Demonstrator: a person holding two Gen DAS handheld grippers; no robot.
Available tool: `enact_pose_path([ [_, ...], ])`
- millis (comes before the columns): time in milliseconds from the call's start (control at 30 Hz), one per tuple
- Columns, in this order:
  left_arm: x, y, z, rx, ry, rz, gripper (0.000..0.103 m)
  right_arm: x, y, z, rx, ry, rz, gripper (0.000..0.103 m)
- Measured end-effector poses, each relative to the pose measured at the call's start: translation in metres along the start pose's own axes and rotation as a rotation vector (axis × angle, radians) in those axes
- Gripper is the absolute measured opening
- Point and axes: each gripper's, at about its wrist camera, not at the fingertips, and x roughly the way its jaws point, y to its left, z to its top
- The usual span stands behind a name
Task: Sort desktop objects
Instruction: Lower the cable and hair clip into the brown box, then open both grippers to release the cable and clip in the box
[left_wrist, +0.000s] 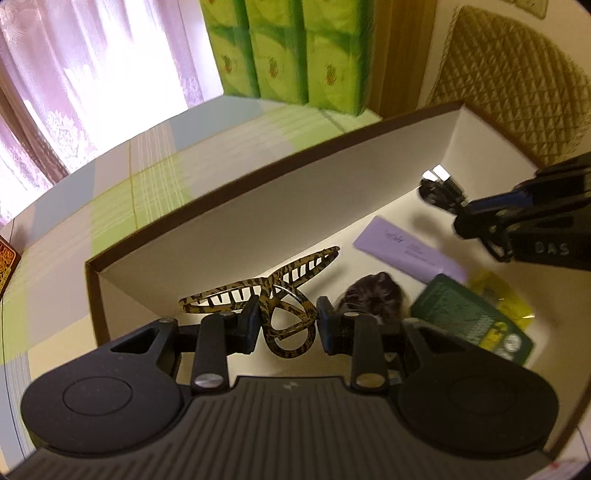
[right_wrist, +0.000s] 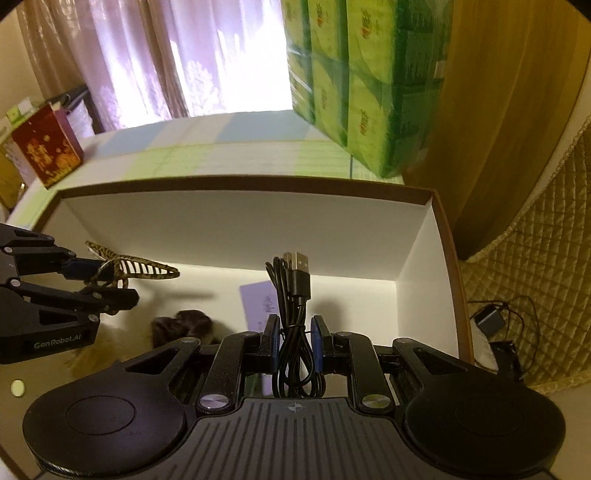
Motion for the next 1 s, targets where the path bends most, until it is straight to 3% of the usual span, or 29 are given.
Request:
enact_pose_path([
  [333, 0.024, 0.004, 0.005, -0.005, 0.032, 0.033, 0.03, 0.012, 0.003, 0.001, -0.05, 0.013, -0.041, 0.014],
  [567, 0.018, 0.005, 0.003, 0.008, 0.017, 0.045, 0.041, 0.009, 0.002, 0.002, -0.035, -0.011, -0.044, 0.015],
  [633, 0.014, 0.007, 0.003, -0.004, 0.005, 0.04, 0.045, 0.005, 0.001, 0.004, -0.028, -0.026, -0.036, 0.027],
  [667, 0.012, 0.007, 0.003, -0.009, 0.0, 0.039, 0.048, 0.003, 0.001, 0.004, -0.031, -0.036, -0.038, 0.049],
  [700, 0.01, 0.007, 0.004, -0.013, -0.005, 0.038, 0.049, -0.001, 0.001, 0.004, -0.036, -0.052, -0.036, 0.061],
  [1000, -0.025, 0.009, 0.001, -0.054, -0.072, 0.012, 0.067, -0.04, 0.005, -0.013, -0.025, -0.113, 0.013, 0.096],
])
